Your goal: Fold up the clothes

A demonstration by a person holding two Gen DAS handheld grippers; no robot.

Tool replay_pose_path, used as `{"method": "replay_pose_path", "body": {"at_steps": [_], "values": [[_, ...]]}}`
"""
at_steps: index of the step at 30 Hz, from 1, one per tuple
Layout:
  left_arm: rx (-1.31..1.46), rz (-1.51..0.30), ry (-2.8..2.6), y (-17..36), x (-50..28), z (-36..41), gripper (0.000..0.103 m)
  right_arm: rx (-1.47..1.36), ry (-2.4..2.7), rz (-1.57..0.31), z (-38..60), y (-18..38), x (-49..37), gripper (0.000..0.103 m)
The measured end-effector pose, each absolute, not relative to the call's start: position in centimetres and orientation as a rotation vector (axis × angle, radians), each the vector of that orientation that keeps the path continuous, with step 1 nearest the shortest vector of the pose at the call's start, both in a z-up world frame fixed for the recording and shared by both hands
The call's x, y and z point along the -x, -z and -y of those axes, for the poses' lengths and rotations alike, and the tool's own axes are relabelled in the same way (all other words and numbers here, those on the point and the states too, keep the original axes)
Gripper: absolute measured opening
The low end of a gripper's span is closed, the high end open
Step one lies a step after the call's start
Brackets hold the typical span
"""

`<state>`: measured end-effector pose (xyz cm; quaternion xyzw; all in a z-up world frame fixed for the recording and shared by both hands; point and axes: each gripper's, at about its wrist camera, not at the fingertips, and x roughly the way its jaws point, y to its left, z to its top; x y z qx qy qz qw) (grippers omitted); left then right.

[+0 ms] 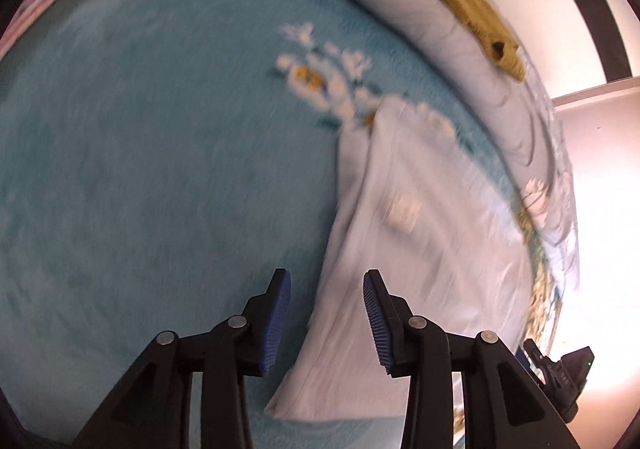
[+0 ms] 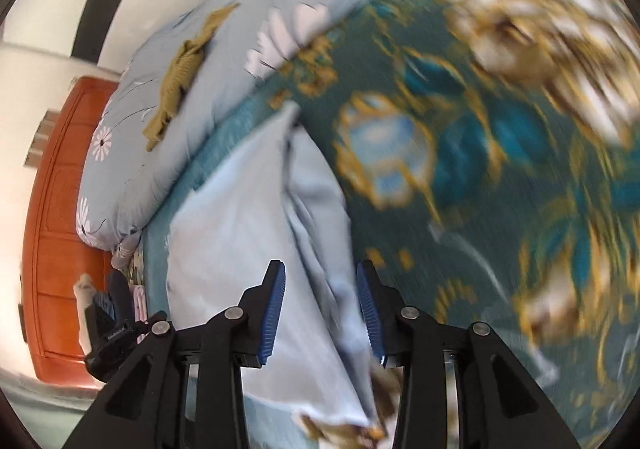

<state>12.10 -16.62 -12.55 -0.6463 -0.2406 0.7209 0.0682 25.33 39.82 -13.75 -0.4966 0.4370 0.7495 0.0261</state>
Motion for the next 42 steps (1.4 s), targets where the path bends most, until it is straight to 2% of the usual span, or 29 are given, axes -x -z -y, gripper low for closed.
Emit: {"method": "replay_pose_path", "body": {"at_steps": [2,5,13,19,20,21,22,23,25,29,35,38,42], "values": [[1.992,0.693,-2.145,12.8,-13.0,16.4,0.042,1.533,-2.259,-1.426,-39.2,14.6,-27.6,0.039],[2.025,0.619,-2.113,12.6,-13.6,15.5,0.047,1.544,-2.201,-1.430,-38.3,15.3,-29.9,0.039],[2.097,0.510,-1.999,12.9,-14.8,13.8,0.049,1.429,-2.059,-1.683,-37.1,16.8,-32.1,0.039],[2.087,0.544,-1.976,12.5,-15.4,13.9,0.047,1.321,-2.023,-1.754,-36.5,17.0,-32.5,0.039],[2.086,0.551,-1.976,12.4,-15.4,14.0,0.047,1.305,-2.013,-1.759,-36.4,17.0,-32.5,0.039],[2.085,0.556,-1.978,12.3,-15.5,14.1,0.041,1.286,-2.007,-1.758,-36.3,16.9,-32.6,0.038],[2.088,0.558,-1.984,12.2,-15.6,14.3,0.031,1.271,-2.001,-1.757,-36.3,16.8,-32.6,0.033],[2.092,0.563,-1.990,12.1,-15.6,14.5,0.027,1.266,-1.993,-1.751,-36.2,16.8,-32.6,0.020],[2.087,0.586,-1.986,11.9,-15.8,14.7,0.010,1.261,-1.983,-1.757,-36.0,16.7,-32.6,0.011],[2.112,0.562,-1.980,11.2,-16.4,14.7,0.007,1.333,-2.006,-1.648,-35.4,15.4,-31.8,0.005],[2.188,0.469,-1.995,10.8,-17.4,14.3,0.007,1.405,-2.026,-1.542,-35.6,14.1,-32.7,0.004],[2.162,0.431,-2.026,10.2,-17.4,13.9,0.007,1.402,-1.998,-1.580,-35.4,15.3,-33.0,0.004],[2.112,0.481,-2.089,8.7,-17.3,14.6,0.011,1.389,-2.010,-1.597,-35.3,15.6,-33.3,0.004]]}}
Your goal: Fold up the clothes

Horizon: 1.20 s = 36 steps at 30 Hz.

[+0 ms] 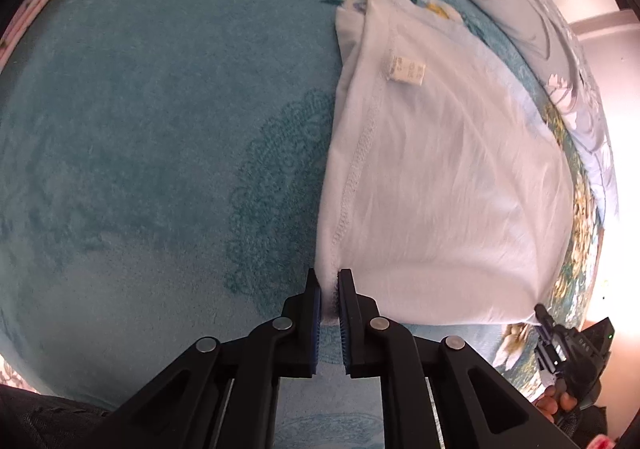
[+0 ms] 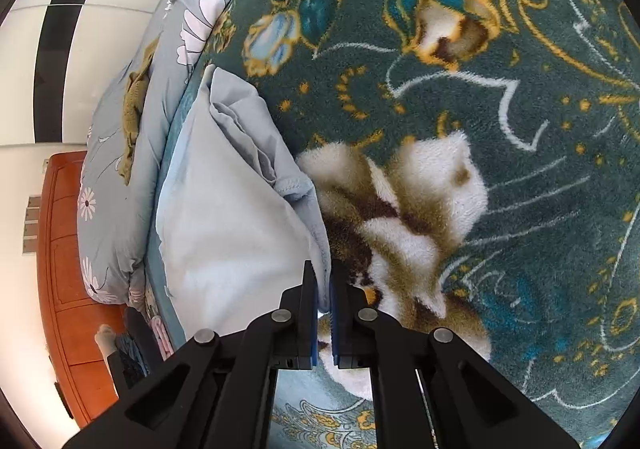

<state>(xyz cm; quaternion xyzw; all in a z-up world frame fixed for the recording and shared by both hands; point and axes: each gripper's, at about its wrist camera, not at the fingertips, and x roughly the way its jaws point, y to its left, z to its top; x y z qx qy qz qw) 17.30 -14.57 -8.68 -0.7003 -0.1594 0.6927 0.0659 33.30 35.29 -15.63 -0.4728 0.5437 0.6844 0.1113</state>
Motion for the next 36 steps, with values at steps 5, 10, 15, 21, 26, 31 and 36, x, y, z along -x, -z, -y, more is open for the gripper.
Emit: {"method": "replay_pose_path", "body": {"at_steps": [5,10,15,21,26,31,36], "values": [[1.951,0.602,-2.332,4.8,-18.1,16.6,0.013,1.410,-2.035,-1.581,-35.4,15.7,-33.2,0.004],[1.818,0.536,-2.199,3.9,-16.7,11.2,0.013,1.435,-2.052,-1.575,-35.5,16.0,-33.1,0.005],[1.815,0.370,-2.094,6.1,-14.9,3.0,0.013,1.420,-2.113,-1.581,-35.7,15.4,-32.9,0.005],[1.933,0.283,-2.020,10.3,-16.1,0.2,0.013,1.392,-2.146,-1.616,-35.6,14.6,-32.9,0.005],[1.873,0.429,-2.000,9.7,-17.3,1.5,0.013,1.410,-2.188,-1.576,-35.1,13.2,-31.8,0.005],[1.868,0.352,-1.949,10.6,-19.2,0.4,0.013,1.415,-2.223,-1.526,-34.7,12.0,-30.8,0.005],[1.868,0.335,-1.909,10.6,-20.4,0.5,0.014,1.410,-2.292,-1.478,-33.6,10.0,-29.5,0.005]]}}
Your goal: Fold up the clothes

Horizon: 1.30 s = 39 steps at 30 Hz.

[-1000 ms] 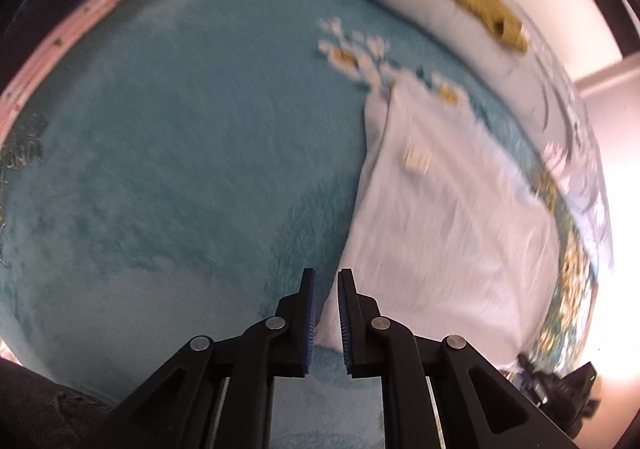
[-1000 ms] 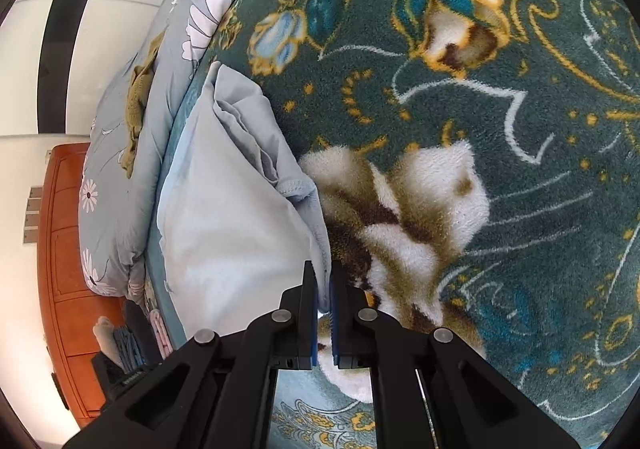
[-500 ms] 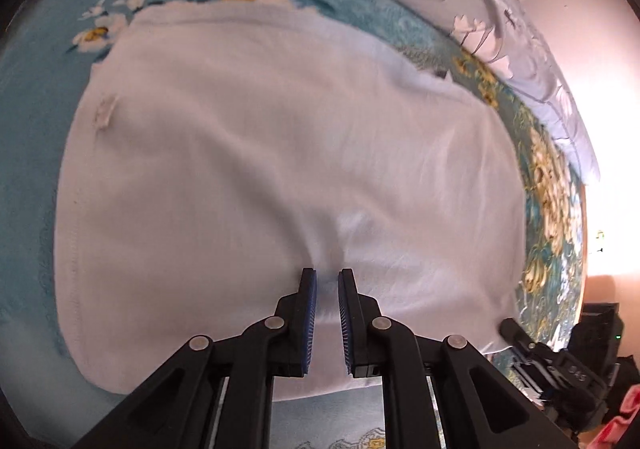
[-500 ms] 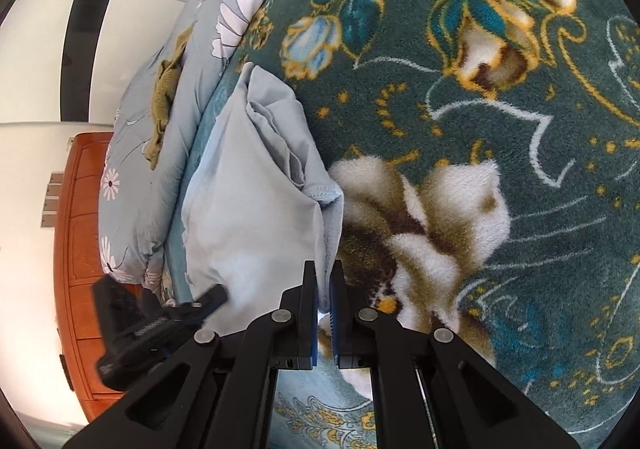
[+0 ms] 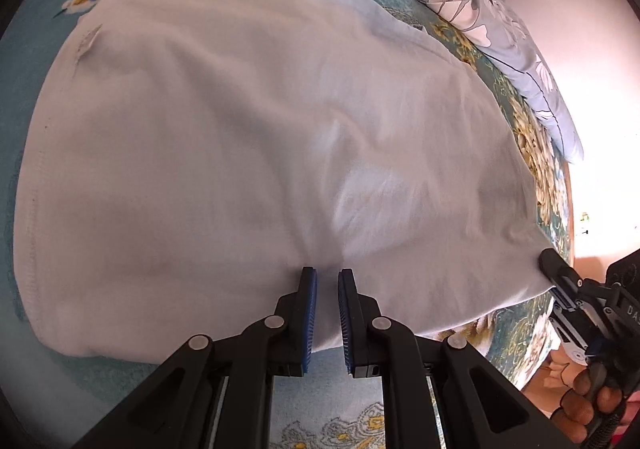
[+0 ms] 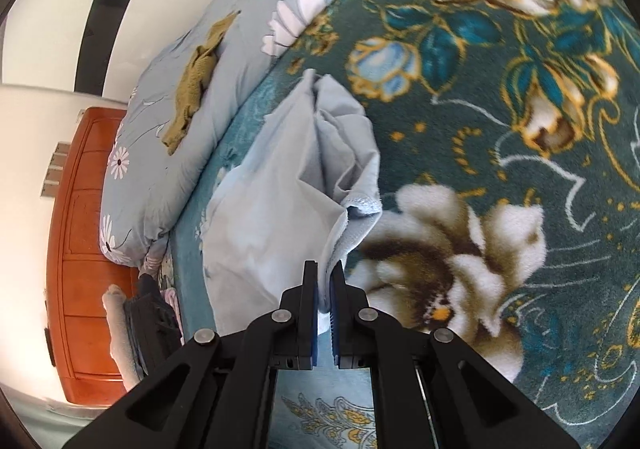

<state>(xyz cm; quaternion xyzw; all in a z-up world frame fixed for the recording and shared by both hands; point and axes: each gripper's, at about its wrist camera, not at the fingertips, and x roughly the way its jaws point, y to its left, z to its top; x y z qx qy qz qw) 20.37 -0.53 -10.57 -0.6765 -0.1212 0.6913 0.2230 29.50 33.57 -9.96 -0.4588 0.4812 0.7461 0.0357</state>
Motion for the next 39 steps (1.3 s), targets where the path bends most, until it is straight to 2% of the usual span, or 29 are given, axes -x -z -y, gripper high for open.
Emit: {"method": "replay_pose_path", "body": {"at_steps": [3,5,7,12,17,19,23,25,27,35,39], "values": [[1.875,0.326,-1.861,10.6,-21.5,0.7,0.016,1.419,-2.345,-1.436,-32.4,8.4,-28.2,0.005],[1.891,0.388,-1.832,10.6,-21.9,1.4,0.017,1.431,-2.388,-1.399,-31.4,7.3,-27.2,0.005],[1.890,0.515,-1.823,10.1,-21.8,3.1,0.017,1.451,-2.443,-1.338,-29.9,6.1,-25.9,0.005],[1.694,0.817,-2.056,5.3,-19.9,11.9,0.017,1.499,-2.588,-1.190,-25.4,3.4,-22.4,0.005],[1.478,1.113,-2.247,1.6,-20.0,23.7,0.031,1.579,-2.783,-1.027,-18.6,1.5,-18.9,0.005],[1.422,1.226,-2.246,1.7,-20.1,25.9,0.036,1.661,-2.856,-0.932,-15.1,1.5,-17.7,0.005],[1.403,1.426,-2.155,4.1,-19.7,26.7,0.037,1.911,-2.828,-0.758,-9.1,5.1,-16.2,0.005],[1.422,1.464,-2.119,4.6,-19.6,26.5,0.037,2.029,-2.775,-0.667,-6.9,7.4,-15.7,0.005],[1.424,1.456,-2.122,4.6,-19.6,26.6,0.037,2.082,-2.716,-0.677,-6.1,9.2,-15.6,0.005],[1.463,1.461,-2.077,5.8,-19.1,25.6,0.045,2.163,-2.779,-0.535,-4.9,9.0,-17.4,0.005],[1.540,1.393,-2.058,6.1,-18.7,24.5,0.048,2.224,-2.677,-0.569,-4.8,11.3,-17.0,0.008]]}}
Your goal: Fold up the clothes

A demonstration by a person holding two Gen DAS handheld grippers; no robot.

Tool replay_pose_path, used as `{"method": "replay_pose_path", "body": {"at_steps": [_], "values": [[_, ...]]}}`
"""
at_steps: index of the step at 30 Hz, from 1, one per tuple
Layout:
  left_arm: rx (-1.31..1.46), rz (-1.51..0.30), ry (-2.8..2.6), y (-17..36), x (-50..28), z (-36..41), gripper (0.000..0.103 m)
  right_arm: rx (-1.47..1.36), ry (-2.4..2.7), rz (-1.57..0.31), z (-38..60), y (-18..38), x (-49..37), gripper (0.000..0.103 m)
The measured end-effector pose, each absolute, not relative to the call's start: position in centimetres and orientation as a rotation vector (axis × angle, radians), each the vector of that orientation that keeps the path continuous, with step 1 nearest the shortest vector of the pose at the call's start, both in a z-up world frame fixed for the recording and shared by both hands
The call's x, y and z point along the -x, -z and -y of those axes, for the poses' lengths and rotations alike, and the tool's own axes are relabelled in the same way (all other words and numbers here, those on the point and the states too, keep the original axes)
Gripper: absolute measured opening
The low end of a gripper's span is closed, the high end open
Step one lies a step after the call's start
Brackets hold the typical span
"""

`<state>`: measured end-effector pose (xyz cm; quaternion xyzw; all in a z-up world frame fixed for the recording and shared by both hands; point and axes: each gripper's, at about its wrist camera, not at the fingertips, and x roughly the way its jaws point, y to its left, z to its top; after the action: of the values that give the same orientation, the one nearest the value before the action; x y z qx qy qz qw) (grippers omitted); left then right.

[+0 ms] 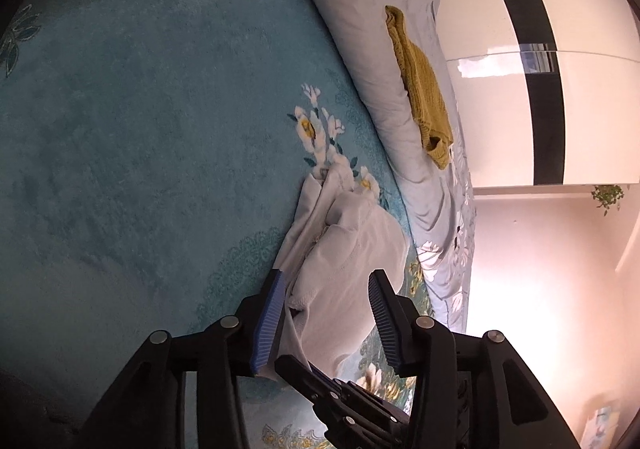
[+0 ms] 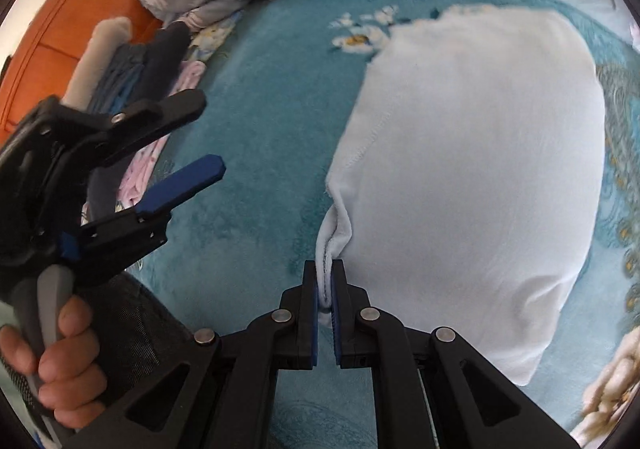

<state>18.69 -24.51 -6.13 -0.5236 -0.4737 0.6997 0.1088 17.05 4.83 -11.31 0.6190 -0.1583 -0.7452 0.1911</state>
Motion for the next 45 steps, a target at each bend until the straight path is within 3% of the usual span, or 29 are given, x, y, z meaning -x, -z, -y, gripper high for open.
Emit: {"method": "replay_pose_path", "body": {"at_steps": [6,7,8,10,14,21,27,33,35,40,42,43,45], "values": [[1.606,1.331,-2.043,6.6,-18.3,23.4,0.053,-1.721,2.076,0.448,-5.4,11.1,-17.4,0.011],[1.613,1.320,-2.041,6.7,-18.3,23.2,0.053,-1.705,2.072,0.468,-6.0,10.8,-17.5,0.014],[1.623,1.305,-2.038,6.8,-18.2,22.9,0.054,-1.678,2.066,0.499,-6.6,10.3,-17.7,0.028],[1.657,1.262,-2.023,7.2,-17.9,22.3,0.056,-1.621,2.072,0.543,-8.1,9.2,-18.1,0.042],[1.768,1.087,-2.035,8.1,-17.1,20.0,0.057,-1.567,2.222,0.588,-12.8,7.5,-18.1,0.042],[1.745,0.669,-2.184,7.1,-16.3,15.2,0.055,-1.563,2.375,0.978,-22.4,9.0,-17.4,0.042],[1.769,0.819,-2.151,8.8,-15.4,16.3,0.055,-1.489,2.330,1.318,-25.3,11.6,-15.1,0.042],[1.753,0.790,-2.132,8.9,-15.2,15.6,0.055,-1.495,2.298,1.466,-27.4,12.9,-11.4,0.042],[1.753,0.809,-2.123,9.1,-15.2,15.8,0.052,-1.509,2.274,1.490,-27.6,13.7,-10.2,0.042],[1.764,0.905,-2.096,9.7,-15.3,16.9,0.026,-1.562,2.268,1.424,-27.3,14.3,-8.2,0.042],[1.766,0.931,-2.085,9.8,-15.5,17.2,0.020,-1.557,2.270,1.397,-27.1,14.2,-7.6,0.031],[1.767,0.934,-2.084,9.8,-15.5,17.2,0.016,-1.568,2.275,1.352,-26.8,13.9,-7.2,0.016],[1.769,0.910,-2.103,9.5,-15.7,17.1,0.013,-1.594,2.300,1.218,-26.0,13.0,-6.3,0.012]]}}
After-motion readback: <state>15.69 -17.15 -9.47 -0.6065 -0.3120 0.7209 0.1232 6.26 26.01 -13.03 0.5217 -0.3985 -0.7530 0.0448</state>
